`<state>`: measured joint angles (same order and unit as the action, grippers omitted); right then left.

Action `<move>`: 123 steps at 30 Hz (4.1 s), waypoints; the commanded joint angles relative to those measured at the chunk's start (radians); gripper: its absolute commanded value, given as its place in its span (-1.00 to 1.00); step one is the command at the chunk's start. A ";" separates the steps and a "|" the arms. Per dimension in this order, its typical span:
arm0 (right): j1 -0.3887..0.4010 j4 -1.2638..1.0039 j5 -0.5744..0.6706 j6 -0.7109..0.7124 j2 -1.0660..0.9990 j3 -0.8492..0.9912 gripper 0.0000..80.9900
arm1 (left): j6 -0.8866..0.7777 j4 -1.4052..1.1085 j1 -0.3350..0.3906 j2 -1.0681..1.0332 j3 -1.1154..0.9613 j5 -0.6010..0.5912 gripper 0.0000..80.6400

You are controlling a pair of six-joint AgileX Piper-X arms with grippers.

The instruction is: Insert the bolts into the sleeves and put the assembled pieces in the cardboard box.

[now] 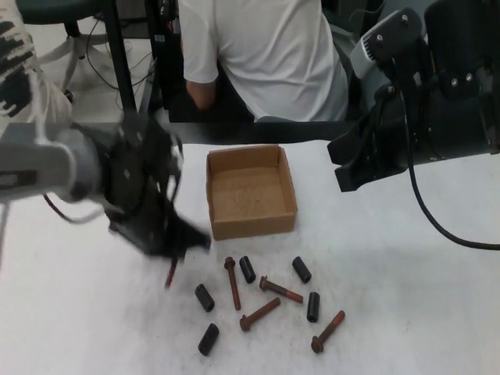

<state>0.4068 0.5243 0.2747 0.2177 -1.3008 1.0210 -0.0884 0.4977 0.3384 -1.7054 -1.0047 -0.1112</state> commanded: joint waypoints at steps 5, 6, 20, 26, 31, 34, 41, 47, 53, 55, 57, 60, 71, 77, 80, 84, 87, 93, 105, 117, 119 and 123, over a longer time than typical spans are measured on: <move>0.002 -0.001 0.104 -0.007 -0.009 0.012 -0.80 | -0.051 -0.142 -0.112 0.312 -0.024 -0.267 -0.99; 0.002 0.005 0.096 0.004 -0.020 0.012 -0.80 | -0.055 -0.133 -0.130 0.340 -0.024 -0.327 -0.99; 0.002 0.155 -0.058 0.196 -0.371 0.078 -0.06 | -0.015 0.042 -0.177 0.484 -0.024 -0.428 -0.99; 0.005 0.182 -0.085 0.213 -0.463 0.188 -0.23 | 0.044 0.098 -0.177 0.484 -0.024 -0.422 -0.99; 0.036 0.199 -0.086 0.222 -0.493 0.223 -0.23 | 0.044 0.100 -0.177 0.484 -0.024 -0.422 -0.99; 0.065 0.241 -0.102 0.233 -0.511 0.221 -0.23 | 0.044 0.100 -0.177 0.484 -0.024 -0.422 -0.99; 0.102 0.312 -0.149 0.264 -0.541 0.221 -0.23 | 0.044 0.098 -0.177 0.484 -0.024 -0.399 -0.99; 0.080 0.320 -0.193 0.273 -0.541 0.221 -0.23 | 0.044 0.098 -0.177 0.484 -0.024 -0.399 -0.99; 0.078 0.299 -0.193 0.283 -0.541 0.221 -0.23 | 0.044 0.098 -0.177 0.484 -0.024 -0.399 -0.99; 0.078 0.274 -0.193 0.283 -0.541 0.221 -0.23 | 0.044 0.098 -0.177 0.484 -0.024 -0.399 -0.99; 0.078 0.252 -0.190 0.283 -0.541 0.221 -0.23 | 0.044 0.098 -0.177 0.484 -0.024 -0.399 -0.99; 0.081 0.237 -0.185 0.272 -0.541 0.221 -0.23 | 0.044 0.098 -0.177 0.484 -0.024 -0.399 -0.99; 0.083 0.245 -0.159 0.245 -0.545 0.219 -0.23 | 0.044 0.091 -0.177 0.484 -0.024 -0.399 -0.99; 0.083 0.252 -0.145 0.227 -0.545 0.214 -0.23 | 0.044 0.090 -0.177 0.484 -0.024 -0.399 -0.99; 0.083 0.252 -0.145 0.227 -0.545 0.214 -0.23 | 0.044 0.090 -0.177 0.484 -0.024 -0.399 -0.99; 0.083 0.252 -0.176 0.227 -0.559 0.214 -0.23 | 0.044 0.090 -0.177 0.484 -0.024 -0.399 -0.99; 0.083 0.266 -0.191 0.229 -0.590 0.214 -0.23 | 0.044 0.090 -0.177 0.484 -0.024 -0.399 -0.99; 0.085 0.275 -0.191 0.229 -0.626 0.214 -0.23 | 0.044 0.090 -0.177 0.484 -0.024 -0.399 -0.99; 0.085 0.198 -0.192 0.227 -0.626 0.217 -0.23 | 0.044 0.090 -0.177 0.484 -0.024 -0.399 -0.99; 0.085 0.151 -0.187 0.227 -0.626 0.217 -0.69 | 0.044 0.090 -0.177 0.484 -0.024 -0.399 -0.99; 0.088 0.125 -0.187 0.227 -0.626 0.217 -0.99 | 0.044 0.090 -0.177 0.484 -0.024 -0.399 -0.99; 0.108 0.079 -0.191 0.227 -0.626 0.217 -0.98 | 0.044 0.090 -0.177 0.484 -0.024 -0.399 -0.99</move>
<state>0.4934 0.6579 0.0760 0.4454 -1.9269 1.2382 -0.0456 0.6003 0.1639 -1.2345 -1.0262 -0.5133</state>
